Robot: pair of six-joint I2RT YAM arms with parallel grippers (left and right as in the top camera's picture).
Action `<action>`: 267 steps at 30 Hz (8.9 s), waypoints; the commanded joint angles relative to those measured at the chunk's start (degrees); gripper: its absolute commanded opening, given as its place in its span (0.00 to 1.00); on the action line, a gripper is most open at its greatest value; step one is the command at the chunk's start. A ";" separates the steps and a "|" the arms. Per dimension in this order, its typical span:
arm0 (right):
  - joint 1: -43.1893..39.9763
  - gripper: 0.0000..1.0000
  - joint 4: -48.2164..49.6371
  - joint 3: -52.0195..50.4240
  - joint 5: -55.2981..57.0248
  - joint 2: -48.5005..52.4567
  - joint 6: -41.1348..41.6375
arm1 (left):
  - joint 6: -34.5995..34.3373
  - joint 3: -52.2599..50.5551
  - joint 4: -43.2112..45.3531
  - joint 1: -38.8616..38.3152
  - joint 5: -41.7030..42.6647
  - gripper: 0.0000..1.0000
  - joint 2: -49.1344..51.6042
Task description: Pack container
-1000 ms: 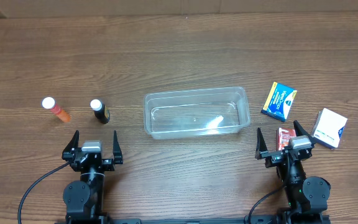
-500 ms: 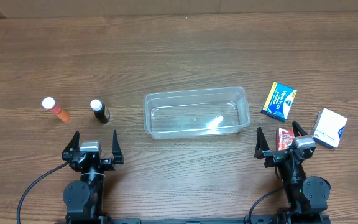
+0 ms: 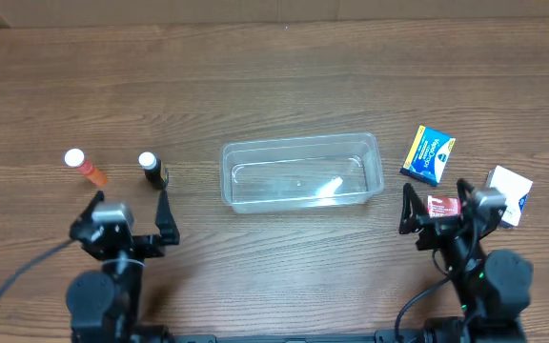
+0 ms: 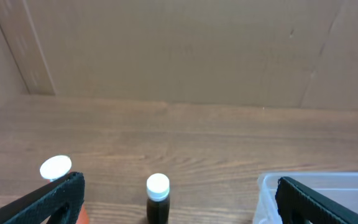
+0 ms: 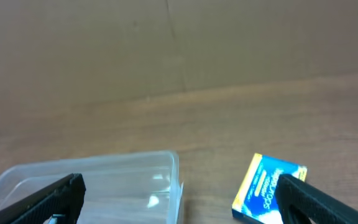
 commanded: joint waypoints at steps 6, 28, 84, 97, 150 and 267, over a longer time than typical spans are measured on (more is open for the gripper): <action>-0.11 1.00 -17.35 27.80 0.04 27.71 0.83 | -3.26 26.45 -17.66 0.46 0.50 1.00 28.35; -2.05 1.00 -43.58 47.80 3.26 53.11 0.42 | -12.24 56.15 -50.82 1.73 4.68 1.00 53.55; -2.05 1.00 -43.76 47.80 3.28 53.11 0.44 | -0.79 59.58 -43.78 5.88 3.21 0.21 93.13; -2.05 1.00 -43.76 47.80 3.28 53.11 0.44 | -1.81 62.84 -45.64 5.70 3.30 0.04 91.82; -2.05 1.00 -43.32 47.80 3.26 53.11 0.44 | -20.55 79.38 -60.28 -23.32 2.01 0.04 101.46; -2.05 1.00 -42.95 47.80 3.28 53.11 0.42 | -11.54 83.67 -63.98 18.73 1.25 0.04 102.92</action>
